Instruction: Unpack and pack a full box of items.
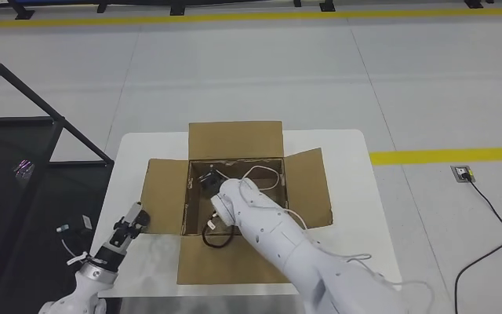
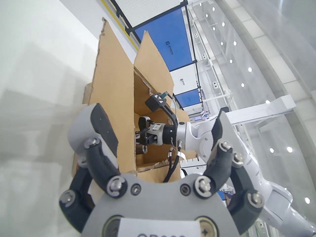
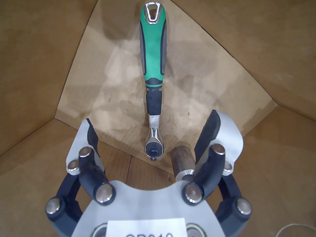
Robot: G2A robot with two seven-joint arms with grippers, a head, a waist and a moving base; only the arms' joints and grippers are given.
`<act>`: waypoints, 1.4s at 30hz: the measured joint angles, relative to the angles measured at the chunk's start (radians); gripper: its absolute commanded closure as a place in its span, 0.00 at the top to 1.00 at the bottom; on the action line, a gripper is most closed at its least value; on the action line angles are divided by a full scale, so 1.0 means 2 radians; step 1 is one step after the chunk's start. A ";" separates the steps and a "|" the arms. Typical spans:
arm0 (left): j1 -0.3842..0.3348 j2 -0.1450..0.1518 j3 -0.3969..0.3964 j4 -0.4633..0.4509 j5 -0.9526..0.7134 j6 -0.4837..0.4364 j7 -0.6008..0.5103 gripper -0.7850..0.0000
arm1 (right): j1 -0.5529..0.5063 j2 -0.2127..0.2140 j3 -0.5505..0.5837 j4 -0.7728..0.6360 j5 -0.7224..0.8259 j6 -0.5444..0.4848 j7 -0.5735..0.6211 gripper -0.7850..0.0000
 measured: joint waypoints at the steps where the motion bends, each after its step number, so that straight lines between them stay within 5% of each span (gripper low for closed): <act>1: 0.000 0.000 0.000 0.000 -0.001 0.001 0.001 1.00 | 0.001 -0.002 0.001 0.006 0.001 -0.002 0.000 0.79; 8: 0.002 0.000 0.004 -0.005 -0.003 -0.008 0.002 1.00 | 0.003 -0.015 0.007 0.040 -0.002 -0.018 0.004 0.67; 25: 0.010 0.001 0.006 -0.023 0.003 -0.025 0.004 1.00 | -0.005 -0.016 0.013 0.057 -0.006 -0.025 -0.003 0.64; 28: 0.010 0.001 0.006 -0.023 0.003 -0.025 0.004 1.00 | -0.005 -0.016 0.013 0.057 -0.006 -0.025 -0.003 0.49; 31: 0.010 0.001 0.006 -0.023 0.003 -0.025 0.004 1.00 | -0.005 -0.016 0.013 0.057 -0.006 -0.025 -0.003 0.49; 32: 0.010 0.001 0.006 -0.023 0.003 -0.025 0.004 1.00 | -0.005 -0.016 0.013 0.057 -0.006 -0.025 -0.003 0.52; 34: 0.010 0.001 0.006 -0.023 0.003 -0.025 0.004 1.00 | -0.005 -0.016 0.013 0.057 -0.006 -0.025 -0.003 1.00; 42: 0.018 0.002 -0.002 -0.035 0.006 -0.038 0.004 1.00 | -0.005 -0.016 0.013 0.057 -0.006 -0.025 -0.003 1.00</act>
